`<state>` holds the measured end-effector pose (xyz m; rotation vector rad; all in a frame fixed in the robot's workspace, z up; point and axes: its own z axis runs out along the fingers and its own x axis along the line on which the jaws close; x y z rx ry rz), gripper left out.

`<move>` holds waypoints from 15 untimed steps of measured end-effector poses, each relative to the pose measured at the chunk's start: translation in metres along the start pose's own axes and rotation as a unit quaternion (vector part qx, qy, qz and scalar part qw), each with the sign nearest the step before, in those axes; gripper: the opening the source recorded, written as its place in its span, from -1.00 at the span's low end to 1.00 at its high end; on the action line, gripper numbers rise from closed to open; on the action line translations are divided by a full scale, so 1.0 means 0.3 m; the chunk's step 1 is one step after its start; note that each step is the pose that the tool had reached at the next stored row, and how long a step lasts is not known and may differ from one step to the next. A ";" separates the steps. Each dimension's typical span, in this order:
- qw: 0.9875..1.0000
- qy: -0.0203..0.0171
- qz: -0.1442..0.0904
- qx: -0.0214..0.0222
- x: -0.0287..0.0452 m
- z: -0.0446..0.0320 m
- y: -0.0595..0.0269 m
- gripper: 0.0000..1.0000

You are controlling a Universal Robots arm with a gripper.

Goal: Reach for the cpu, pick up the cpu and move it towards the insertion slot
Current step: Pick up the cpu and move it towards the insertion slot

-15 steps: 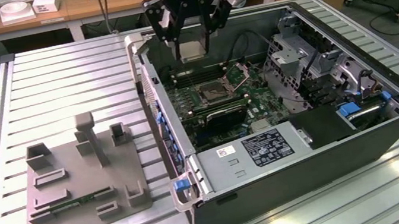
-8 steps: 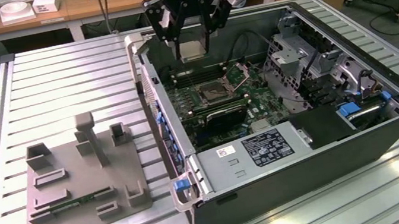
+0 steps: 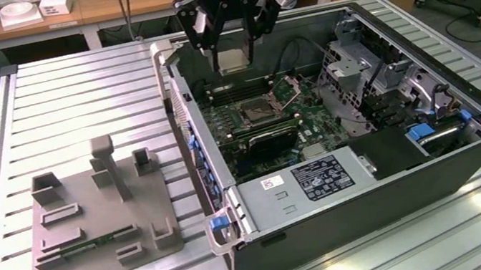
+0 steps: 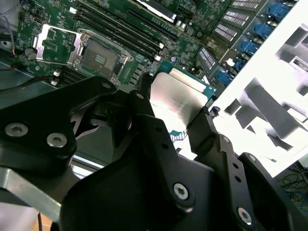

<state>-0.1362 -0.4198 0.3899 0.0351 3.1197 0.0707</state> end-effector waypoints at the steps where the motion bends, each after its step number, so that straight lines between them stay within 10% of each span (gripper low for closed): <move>1: 1.000 0.000 0.000 0.000 -0.004 0.000 0.000 0.08; 15: 1.000 0.000 0.000 0.000 -0.021 0.003 0.004 0.08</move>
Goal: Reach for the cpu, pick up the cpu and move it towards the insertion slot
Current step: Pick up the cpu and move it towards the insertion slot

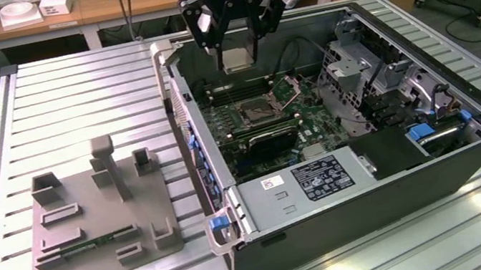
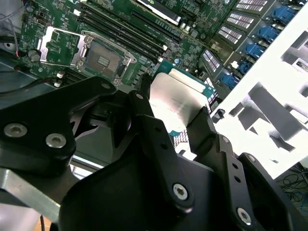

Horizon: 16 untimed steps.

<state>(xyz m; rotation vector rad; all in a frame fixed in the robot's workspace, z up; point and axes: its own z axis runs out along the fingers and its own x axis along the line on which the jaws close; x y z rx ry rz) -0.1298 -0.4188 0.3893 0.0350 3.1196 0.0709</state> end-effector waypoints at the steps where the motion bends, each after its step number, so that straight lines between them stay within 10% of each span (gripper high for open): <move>1: 1.000 0.000 0.000 0.000 0.000 0.000 0.000 0.08; 16: 1.000 0.000 0.000 0.000 0.002 0.006 0.065 0.08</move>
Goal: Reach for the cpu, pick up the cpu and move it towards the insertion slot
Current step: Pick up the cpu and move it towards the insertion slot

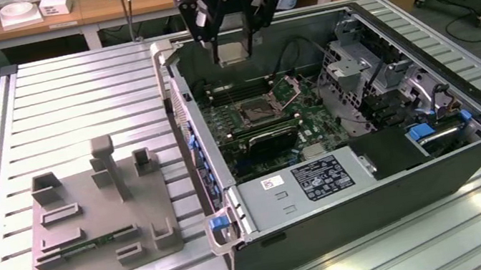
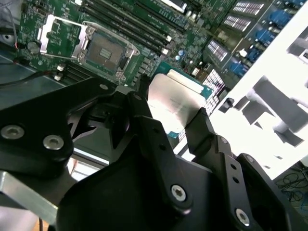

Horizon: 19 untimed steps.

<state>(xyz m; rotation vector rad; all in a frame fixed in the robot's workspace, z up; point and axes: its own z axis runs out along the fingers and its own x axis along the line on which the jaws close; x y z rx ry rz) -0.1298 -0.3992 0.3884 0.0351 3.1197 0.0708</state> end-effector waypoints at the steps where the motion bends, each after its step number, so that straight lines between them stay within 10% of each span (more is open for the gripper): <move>1: 1.000 0.000 0.000 0.000 0.000 0.001 0.007 0.08; 19: 1.000 0.000 0.000 0.000 -0.046 0.017 0.133 0.08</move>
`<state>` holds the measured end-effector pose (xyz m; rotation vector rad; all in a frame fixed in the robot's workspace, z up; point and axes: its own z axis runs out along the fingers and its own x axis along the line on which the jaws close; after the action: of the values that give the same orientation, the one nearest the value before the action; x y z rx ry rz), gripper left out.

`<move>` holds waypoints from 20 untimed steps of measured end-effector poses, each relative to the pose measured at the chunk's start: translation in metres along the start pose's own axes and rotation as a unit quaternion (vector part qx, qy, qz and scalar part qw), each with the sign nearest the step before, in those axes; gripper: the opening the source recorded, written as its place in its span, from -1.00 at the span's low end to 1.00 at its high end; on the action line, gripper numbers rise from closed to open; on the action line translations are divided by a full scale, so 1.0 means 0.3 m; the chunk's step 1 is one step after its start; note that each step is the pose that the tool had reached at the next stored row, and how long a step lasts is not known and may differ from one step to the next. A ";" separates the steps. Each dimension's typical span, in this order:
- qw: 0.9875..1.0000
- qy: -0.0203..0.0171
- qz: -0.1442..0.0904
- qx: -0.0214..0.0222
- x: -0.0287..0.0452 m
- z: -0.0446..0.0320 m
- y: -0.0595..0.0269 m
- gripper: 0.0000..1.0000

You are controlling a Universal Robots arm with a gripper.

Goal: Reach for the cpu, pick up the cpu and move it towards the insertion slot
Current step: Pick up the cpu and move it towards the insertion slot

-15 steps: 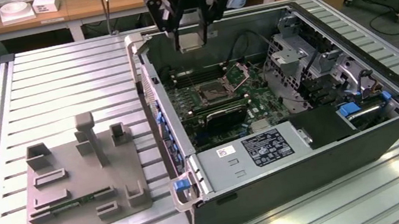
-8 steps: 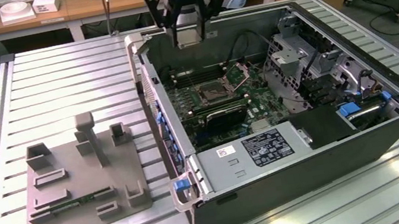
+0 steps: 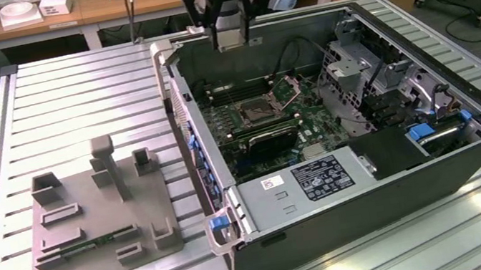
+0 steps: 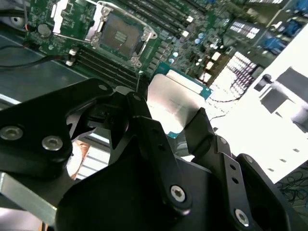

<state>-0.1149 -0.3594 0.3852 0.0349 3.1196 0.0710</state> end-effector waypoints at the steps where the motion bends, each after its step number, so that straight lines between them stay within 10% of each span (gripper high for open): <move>1: 1.000 0.000 0.000 0.000 -0.007 0.001 0.005 0.08; 20: 1.000 0.000 0.000 0.000 -0.130 0.015 0.051 0.08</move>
<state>-0.0756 -0.3447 0.3822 0.0351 3.1197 0.0708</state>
